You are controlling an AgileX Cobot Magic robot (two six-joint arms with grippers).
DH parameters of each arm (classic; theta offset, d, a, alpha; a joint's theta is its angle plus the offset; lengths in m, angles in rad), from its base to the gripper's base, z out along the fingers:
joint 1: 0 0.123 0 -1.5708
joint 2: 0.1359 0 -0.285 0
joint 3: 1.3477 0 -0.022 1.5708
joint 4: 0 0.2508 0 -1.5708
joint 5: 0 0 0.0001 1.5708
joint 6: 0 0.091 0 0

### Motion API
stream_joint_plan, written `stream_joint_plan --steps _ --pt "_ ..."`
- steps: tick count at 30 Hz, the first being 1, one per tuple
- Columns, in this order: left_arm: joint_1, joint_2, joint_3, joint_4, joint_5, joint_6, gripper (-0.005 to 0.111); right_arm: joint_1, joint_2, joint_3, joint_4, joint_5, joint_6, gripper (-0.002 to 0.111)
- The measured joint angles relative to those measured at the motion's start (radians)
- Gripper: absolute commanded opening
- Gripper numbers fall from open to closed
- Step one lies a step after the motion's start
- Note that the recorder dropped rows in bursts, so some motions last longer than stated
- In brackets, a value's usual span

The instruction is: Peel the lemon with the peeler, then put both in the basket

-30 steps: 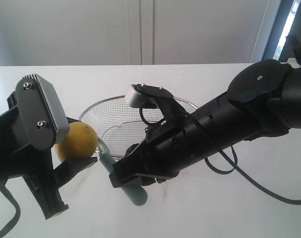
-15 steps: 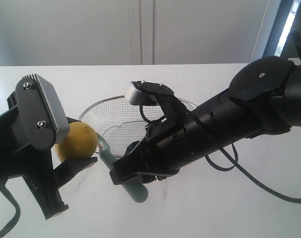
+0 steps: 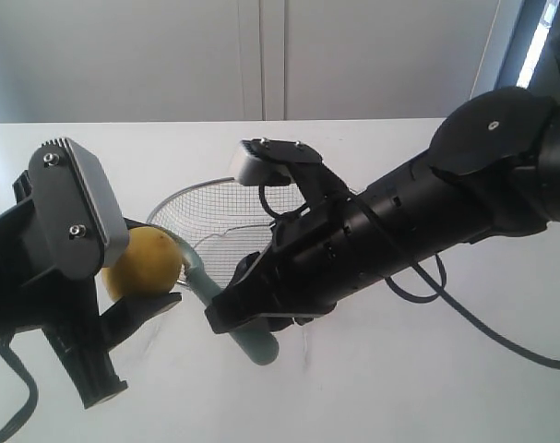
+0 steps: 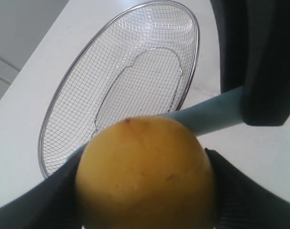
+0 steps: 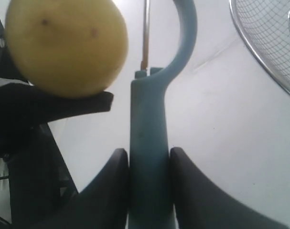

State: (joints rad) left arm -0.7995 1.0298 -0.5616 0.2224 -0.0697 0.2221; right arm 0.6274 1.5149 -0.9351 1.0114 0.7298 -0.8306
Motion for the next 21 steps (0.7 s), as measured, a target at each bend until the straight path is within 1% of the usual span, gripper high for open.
stream_joint_plan --steps 6,16,21 --pt "0.000 0.000 0.000 0.000 0.000 0.000 0.000 0.000 -0.041 -0.004 -0.006 -0.034 0.002 0.000" --pt "0.000 0.000 0.000 0.000 0.000 0.000 0.000 0.000 -0.099 -0.007 -0.031 -0.040 0.008 0.000" --pt "0.000 0.000 0.000 0.000 0.000 -0.002 0.000 0.000 -0.165 -0.007 -0.096 -0.060 0.051 0.000"
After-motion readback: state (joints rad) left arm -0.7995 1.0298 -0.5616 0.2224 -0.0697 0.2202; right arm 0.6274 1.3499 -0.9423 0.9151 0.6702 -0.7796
